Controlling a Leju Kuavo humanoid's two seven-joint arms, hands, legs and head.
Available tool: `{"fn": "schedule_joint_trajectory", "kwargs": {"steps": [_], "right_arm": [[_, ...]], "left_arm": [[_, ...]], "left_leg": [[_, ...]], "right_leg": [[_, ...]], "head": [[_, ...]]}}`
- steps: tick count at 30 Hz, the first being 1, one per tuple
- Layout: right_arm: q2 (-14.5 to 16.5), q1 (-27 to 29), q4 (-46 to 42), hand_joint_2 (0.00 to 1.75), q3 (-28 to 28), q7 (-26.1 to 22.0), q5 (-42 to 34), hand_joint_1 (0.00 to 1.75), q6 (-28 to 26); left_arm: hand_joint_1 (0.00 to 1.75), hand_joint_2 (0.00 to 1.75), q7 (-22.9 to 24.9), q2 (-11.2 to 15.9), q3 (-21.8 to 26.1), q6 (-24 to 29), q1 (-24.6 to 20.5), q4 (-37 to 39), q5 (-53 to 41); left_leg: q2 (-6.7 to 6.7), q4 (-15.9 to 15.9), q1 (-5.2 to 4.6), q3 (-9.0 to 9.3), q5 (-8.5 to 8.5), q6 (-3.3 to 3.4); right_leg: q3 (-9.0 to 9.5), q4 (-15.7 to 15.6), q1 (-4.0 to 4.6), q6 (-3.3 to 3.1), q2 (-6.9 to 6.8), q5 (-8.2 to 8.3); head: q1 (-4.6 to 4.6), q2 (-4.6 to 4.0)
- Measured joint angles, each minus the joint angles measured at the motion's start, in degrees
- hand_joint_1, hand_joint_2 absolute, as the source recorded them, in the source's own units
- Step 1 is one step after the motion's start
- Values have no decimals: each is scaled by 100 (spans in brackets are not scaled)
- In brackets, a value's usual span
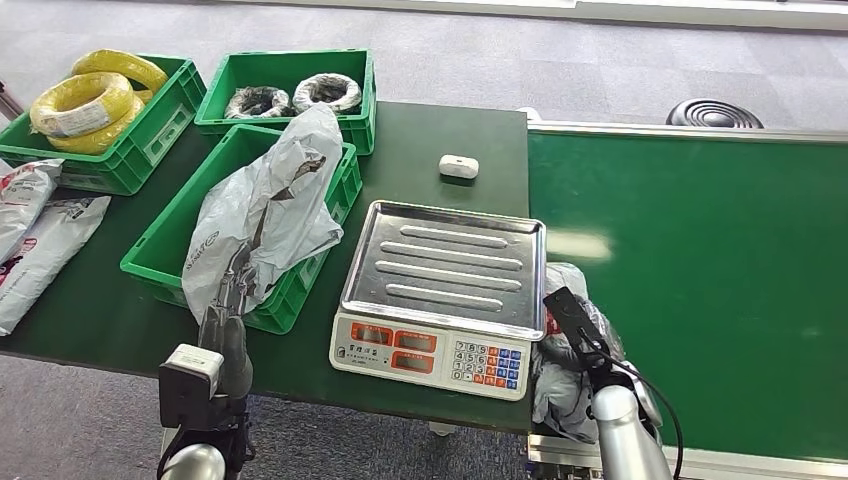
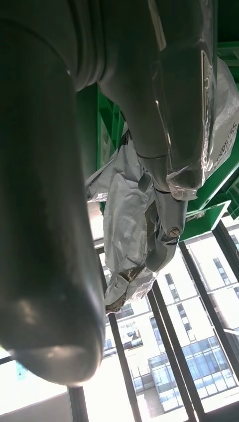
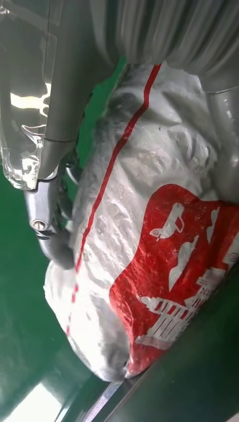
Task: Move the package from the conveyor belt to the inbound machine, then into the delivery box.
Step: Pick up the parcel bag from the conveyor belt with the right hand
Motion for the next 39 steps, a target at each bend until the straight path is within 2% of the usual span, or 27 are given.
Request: {"fn": "schedule_joint_trajectory", "kwargs": {"steps": [28, 33, 36, 39], "right_arm": [[50, 55, -232, 175, -2, -253, -294, 175, -172], [199, 391, -701, 175, -128, -649, -865, 175, -850], [350, 755, -1491, 175, -211, -903, -1095, 175, -1433], [486, 898, -2406, 175, -231, -1080, -1079, 175, -2116]], "left_arm": [[0, 0, -22, 7, 10, 121, 24, -7, 49], [0, 0, -69, 3, 12, 189, 132, -75, 63], [0, 0, -148, -3, 12, 224, 252, -121, 80], [0, 0, -186, -4, 14, 251, 306, -124, 102]], "left_leg": [[-48, 2, -1, -57, 1, 1], [-119, 5, -17, -121, 27, 22], [-205, 8, -37, -210, 67, 38], [-212, 10, -47, -248, 79, 40]], "right_leg": [[-39, 1, -1, 11, -43, -10], [-83, 6, -14, 17, -120, -14], [-151, 21, -34, 24, -209, -16], [-188, 30, -46, 28, -222, -14]], "head": [[-1, 0], [-5, 0], [-6, 0], [-7, 0]]}}
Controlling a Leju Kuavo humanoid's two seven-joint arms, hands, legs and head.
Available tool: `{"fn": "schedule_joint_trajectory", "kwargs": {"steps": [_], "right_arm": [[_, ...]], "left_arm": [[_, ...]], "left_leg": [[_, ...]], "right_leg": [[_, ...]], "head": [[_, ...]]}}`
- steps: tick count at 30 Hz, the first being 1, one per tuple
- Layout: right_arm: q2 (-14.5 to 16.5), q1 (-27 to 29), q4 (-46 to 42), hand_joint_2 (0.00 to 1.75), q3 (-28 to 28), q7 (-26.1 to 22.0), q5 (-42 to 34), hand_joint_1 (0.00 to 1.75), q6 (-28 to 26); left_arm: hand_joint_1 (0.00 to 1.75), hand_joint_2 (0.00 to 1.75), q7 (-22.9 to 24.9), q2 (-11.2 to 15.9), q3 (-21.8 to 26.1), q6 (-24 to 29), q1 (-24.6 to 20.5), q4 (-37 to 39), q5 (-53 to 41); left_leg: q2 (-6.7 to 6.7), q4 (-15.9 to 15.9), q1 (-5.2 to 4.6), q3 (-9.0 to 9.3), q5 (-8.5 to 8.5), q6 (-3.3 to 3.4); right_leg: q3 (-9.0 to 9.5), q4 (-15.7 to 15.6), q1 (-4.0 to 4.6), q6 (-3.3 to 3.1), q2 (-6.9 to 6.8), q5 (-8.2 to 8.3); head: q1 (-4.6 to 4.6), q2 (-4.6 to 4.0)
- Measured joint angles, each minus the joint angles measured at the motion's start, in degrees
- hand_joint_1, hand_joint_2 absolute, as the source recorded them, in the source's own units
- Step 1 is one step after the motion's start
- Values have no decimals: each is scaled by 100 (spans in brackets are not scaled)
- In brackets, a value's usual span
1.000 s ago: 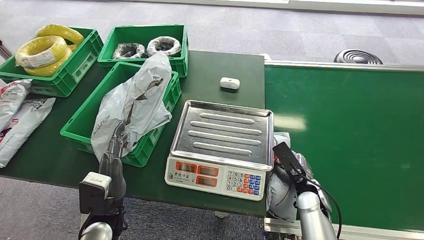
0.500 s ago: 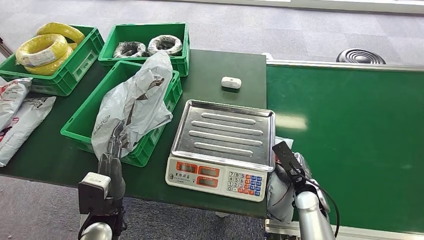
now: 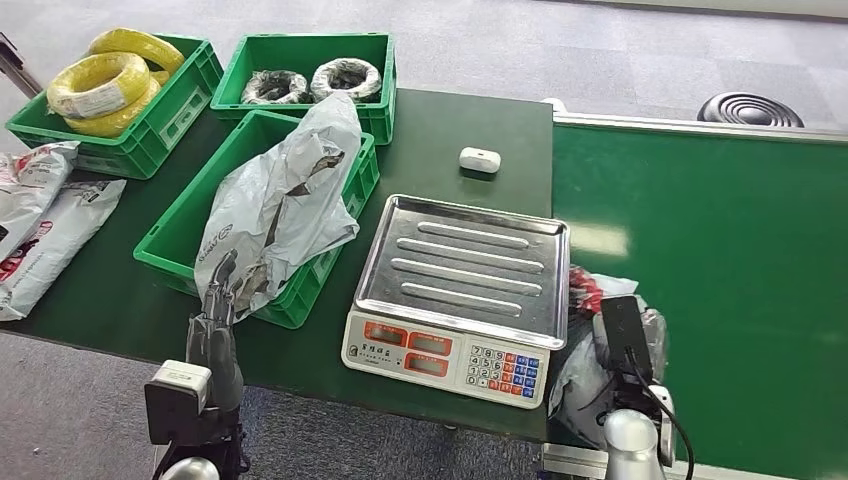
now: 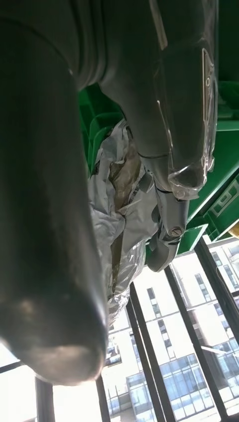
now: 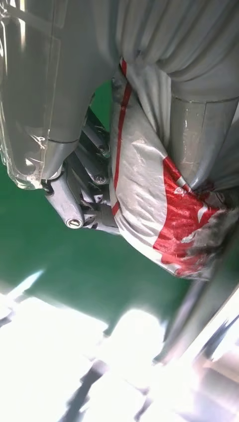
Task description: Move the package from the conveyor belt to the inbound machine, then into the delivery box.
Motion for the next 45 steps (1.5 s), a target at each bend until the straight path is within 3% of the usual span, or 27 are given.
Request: {"fn": "schedule_joint_trajectory", "kwargs": {"steps": [3, 7, 9, 20, 27, 31, 34, 37, 40, 45], "right_arm": [[68, -24, -819, 175, -16, -104, 77, 175, -622], [190, 24, -1762, 175, -2, -410, 341, 175, -1899], [227, 28, -2114, 175, 11, -464, 420, 175, -2209], [314, 72, -2749, 175, 39, -496, 456, 175, -2308], [643, 19, -3014, 175, -219, -1425, 746, 175, -2406], [760, -129, -3078, 175, -327, -1688, 783, 175, -2384], [684, -365, -2831, 175, -75, -1188, 527, 175, -1861], [399, -836, -2219, 175, 471, -629, 22, 175, -368], [196, -1482, -1333, 175, 1005, -569, -200, 175, 928], [128, -2276, -42, 175, 1665, -751, -224, 175, 1422]], "left_arm": [[0, 0, -8, 2, 2, 13, 20, 9, 10], [0, 0, -30, 1, -16, 20, -16, 15, 61], [0, 0, -37, 0, -27, 20, -45, 15, 78], [0, 0, -46, -9, -54, 21, -128, 19, 83], [0, 0, -63, -13, -114, 31, -210, 106, 146], [0, 0, -95, -13, -160, 57, -280, 203, 201], [0, 0, -113, -4, -172, 66, -298, 231, 226], [0, 0, -161, 13, -175, 1, -343, 265, 283], [0, 0, -198, 19, -198, -95, -494, 377, 314], [0, 0, -225, 39, -268, -109, -651, 579, 350]], "left_leg": [[57, 0, -2, 44, -28, -2], [111, 1, -9, 86, -48, 4], [127, 1, -8, 114, -50, 4], [151, 0, -4, 178, -50, 1], [151, 0, -4, 178, -51, 2], [156, 0, -4, 178, -51, 2], [171, -2, -4, 179, -51, 2], [204, -2, -4, 184, -48, 0], [206, -2, -2, 188, -32, -2], [180, -1, 5, 181, -20, -6]], "right_leg": [[30, -7, 0, 2, 60, -1], [54, -13, -5, 8, 110, 1], [76, -13, -4, 9, 125, 2], [131, -10, -2, 8, 156, 6], [131, -10, -2, 8, 156, 6], [136, -10, -2, 8, 157, 6], [142, -9, -3, 7, 170, 11], [137, -9, -3, 8, 201, 28], [131, -9, -1, 7, 205, 42], [130, -6, 9, 6, 185, 44]], "head": [[7, 0], [3, 0], [5, 0], [6, 0], [5, 0], [6, 0], [5, 0], [5, 0], [5, 0], [4, 0]]}}
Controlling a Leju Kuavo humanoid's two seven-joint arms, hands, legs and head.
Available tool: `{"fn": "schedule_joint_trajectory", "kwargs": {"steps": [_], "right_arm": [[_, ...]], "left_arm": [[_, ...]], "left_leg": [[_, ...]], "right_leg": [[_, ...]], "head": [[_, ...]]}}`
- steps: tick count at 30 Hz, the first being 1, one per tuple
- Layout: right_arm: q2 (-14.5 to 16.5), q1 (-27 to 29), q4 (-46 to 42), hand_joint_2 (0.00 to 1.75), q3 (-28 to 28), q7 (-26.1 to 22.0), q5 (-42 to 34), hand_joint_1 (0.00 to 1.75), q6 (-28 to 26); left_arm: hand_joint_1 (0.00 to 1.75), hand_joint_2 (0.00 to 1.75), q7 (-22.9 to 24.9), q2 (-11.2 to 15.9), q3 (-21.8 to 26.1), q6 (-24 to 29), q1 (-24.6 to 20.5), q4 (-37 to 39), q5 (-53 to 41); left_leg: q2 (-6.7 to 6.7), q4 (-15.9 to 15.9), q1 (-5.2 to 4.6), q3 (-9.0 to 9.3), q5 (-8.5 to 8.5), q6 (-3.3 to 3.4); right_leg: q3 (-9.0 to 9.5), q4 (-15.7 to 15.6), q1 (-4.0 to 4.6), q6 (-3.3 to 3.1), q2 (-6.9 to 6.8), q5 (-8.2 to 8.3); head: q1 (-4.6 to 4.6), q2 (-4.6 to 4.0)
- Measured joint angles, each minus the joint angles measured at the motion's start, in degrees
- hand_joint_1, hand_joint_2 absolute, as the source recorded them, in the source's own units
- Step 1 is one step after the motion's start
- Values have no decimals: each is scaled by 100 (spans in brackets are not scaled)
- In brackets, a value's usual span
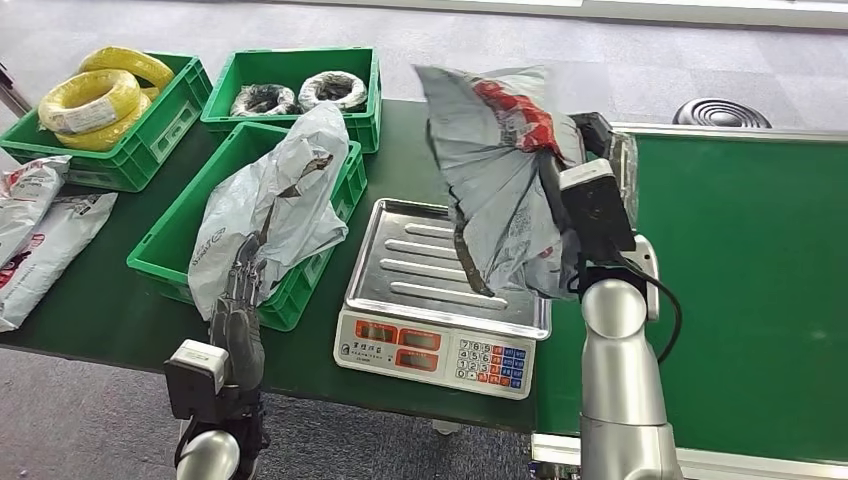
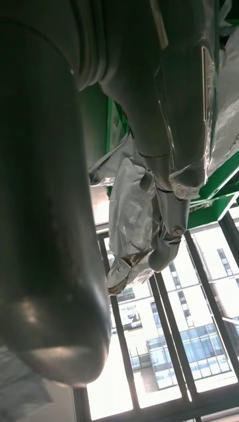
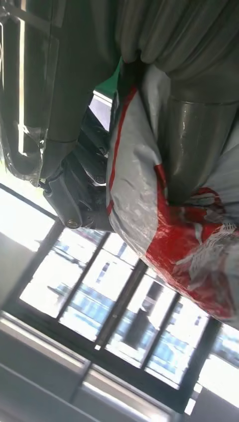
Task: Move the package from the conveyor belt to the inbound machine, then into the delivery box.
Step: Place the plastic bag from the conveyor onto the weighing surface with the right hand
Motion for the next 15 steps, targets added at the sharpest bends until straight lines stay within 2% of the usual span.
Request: {"fn": "schedule_joint_trajectory", "kwargs": {"steps": [6, 15], "right_arm": [[-50, -273, 824, 175, 408, -176, -145, 175, 226], [-121, -420, 1253, 175, 532, -214, -161, 175, 226]], "left_arm": [[0, 0, -52, 49, -45, 26, -25, 136, 66], [0, 0, -54, 105, -71, 35, -26, 199, 65]], "left_leg": [[-2, 0, -1, -11, -2, 0], [-4, 1, -1, -10, -3, 1]], "right_leg": [[-5, -3, -1, 1, 0, -1], [-7, -5, -2, 1, 1, 0]], "head": [[2, 0], [1, 0]]}}
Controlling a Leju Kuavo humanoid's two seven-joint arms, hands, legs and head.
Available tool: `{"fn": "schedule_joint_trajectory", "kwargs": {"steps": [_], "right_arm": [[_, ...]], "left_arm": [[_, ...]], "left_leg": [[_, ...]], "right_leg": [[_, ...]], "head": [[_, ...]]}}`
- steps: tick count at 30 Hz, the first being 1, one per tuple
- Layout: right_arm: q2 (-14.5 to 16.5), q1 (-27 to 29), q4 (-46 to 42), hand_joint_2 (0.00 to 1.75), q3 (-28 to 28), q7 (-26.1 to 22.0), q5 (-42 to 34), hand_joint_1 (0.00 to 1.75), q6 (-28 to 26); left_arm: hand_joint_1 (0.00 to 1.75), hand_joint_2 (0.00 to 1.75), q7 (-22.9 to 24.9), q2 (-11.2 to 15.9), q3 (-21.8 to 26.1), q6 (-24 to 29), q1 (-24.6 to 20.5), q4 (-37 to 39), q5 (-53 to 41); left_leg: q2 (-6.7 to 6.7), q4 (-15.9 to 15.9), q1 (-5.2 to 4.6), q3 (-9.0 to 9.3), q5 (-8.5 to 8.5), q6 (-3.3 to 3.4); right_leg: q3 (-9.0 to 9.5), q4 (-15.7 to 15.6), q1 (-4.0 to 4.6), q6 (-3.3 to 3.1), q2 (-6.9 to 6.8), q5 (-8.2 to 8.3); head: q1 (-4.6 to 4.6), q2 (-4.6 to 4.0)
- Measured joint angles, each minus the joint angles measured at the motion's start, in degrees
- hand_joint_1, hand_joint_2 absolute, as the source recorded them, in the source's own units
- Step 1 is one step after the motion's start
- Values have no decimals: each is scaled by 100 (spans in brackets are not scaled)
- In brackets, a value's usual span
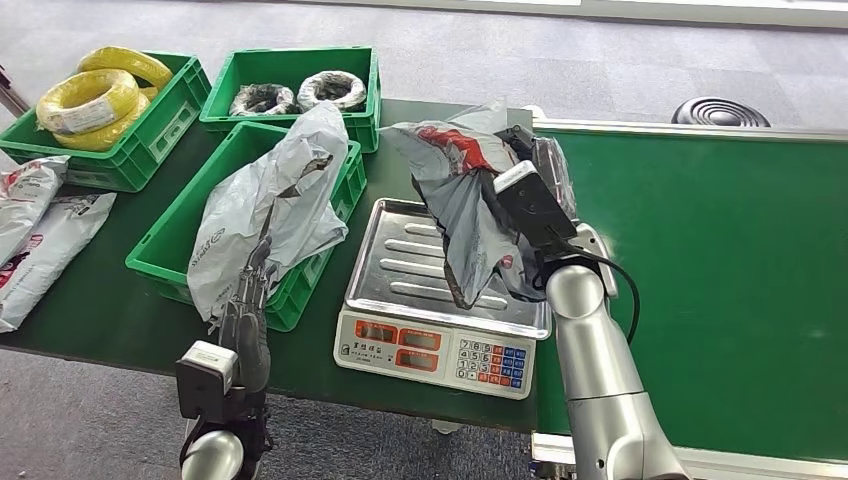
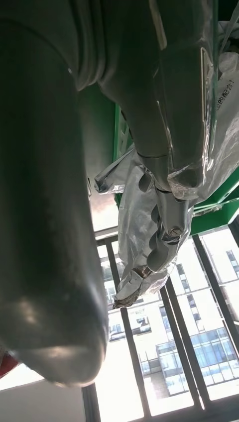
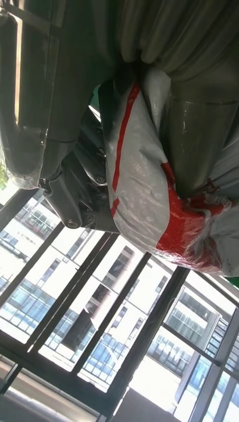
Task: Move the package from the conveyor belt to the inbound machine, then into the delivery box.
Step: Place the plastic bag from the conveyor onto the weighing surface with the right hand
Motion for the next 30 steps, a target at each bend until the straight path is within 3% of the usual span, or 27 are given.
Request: {"fn": "schedule_joint_trajectory", "kwargs": {"steps": [9, 10, 13, 14, 23, 27, 30], "right_arm": [[-8, 12, 305, 175, 120, 5, 35, 175, -70], [-8, 23, 332, 175, 131, 18, 60, 167, -100], [-8, 63, 404, 175, 166, 84, 146, 36, -206], [-8, 77, 425, 175, 175, 116, 178, 0, -252], [6, 260, 452, 175, 179, 304, 387, 0, -605], [7, 278, 431, 0, 179, 329, 456, 0, -675], [8, 309, 413, 0, 178, 352, 490, 0, -684]], "left_arm": [[0, 0, 13, 3, -25, -1, -1, 2, 1], [0, 0, 19, 4, -32, -3, -1, 2, 1], [0, 0, 39, 6, -54, -5, -5, 2, 3], [0, 0, 55, 6, -60, -5, -6, 2, 7], [0, 0, 156, 4, -99, -8, 7, -5, 6], [0, 0, 160, 4, -100, -5, 7, -5, 5], [0, 0, 166, 3, -100, -9, 7, -5, 3]], "left_leg": [[1, 0, 0, 0, 0, 0], [1, 0, 0, -1, 0, 0], [1, 0, 0, -1, 0, 0], [0, 0, 0, -1, 0, 0], [1, 0, 0, 0, 0, 0], [2, 0, 0, 0, 0, 0], [1, 0, 0, 0, 0, 0]], "right_leg": [[-1, 0, 1, 0, 1, 0], [0, 0, 1, 0, 0, 0], [-1, 0, 0, 0, 1, 0], [-1, 0, 0, 0, 0, 0], [-2, 0, 1, 0, 1, 0], [-1, 0, 1, 0, 1, 0], [-1, 0, 0, 0, 1, 0]], "head": [[1, 0], [1, 0], [0, 0], [0, 0], [0, 0], [1, 0], [1, 0]]}}
